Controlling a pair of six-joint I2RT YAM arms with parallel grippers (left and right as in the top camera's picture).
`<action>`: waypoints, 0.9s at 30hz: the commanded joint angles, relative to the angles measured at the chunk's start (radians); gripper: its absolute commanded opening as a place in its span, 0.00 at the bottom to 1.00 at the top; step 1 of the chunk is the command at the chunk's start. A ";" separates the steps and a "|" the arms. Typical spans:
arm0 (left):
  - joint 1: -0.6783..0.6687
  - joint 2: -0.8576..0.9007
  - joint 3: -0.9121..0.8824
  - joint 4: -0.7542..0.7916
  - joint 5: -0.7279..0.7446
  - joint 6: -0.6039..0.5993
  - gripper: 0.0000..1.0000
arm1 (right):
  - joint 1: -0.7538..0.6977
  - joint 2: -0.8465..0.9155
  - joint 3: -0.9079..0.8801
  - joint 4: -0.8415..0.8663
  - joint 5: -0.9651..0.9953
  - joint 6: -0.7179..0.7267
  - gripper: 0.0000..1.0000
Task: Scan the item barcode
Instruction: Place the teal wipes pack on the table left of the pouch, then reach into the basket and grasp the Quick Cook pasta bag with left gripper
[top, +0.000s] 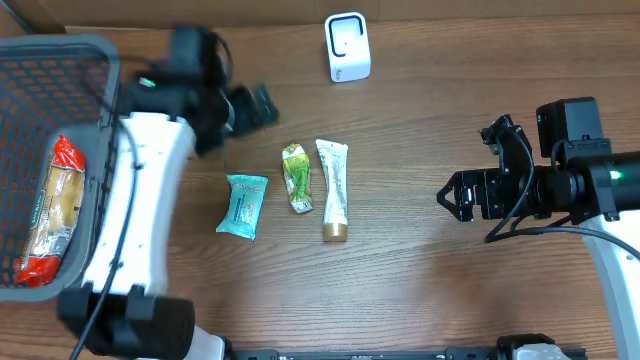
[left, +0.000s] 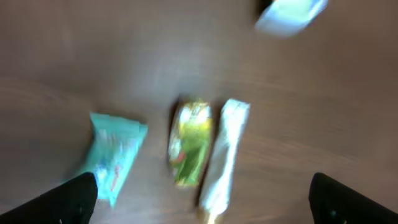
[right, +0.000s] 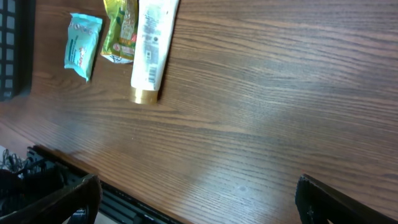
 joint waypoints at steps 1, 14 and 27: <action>0.090 -0.068 0.299 -0.101 -0.036 0.125 1.00 | 0.004 -0.002 0.021 0.003 -0.001 -0.005 1.00; 0.581 -0.085 0.472 -0.303 -0.668 0.081 1.00 | 0.004 -0.002 0.021 0.009 -0.002 -0.005 1.00; 0.666 0.025 0.006 0.035 -0.667 0.146 1.00 | 0.004 -0.002 0.021 0.010 -0.002 -0.005 1.00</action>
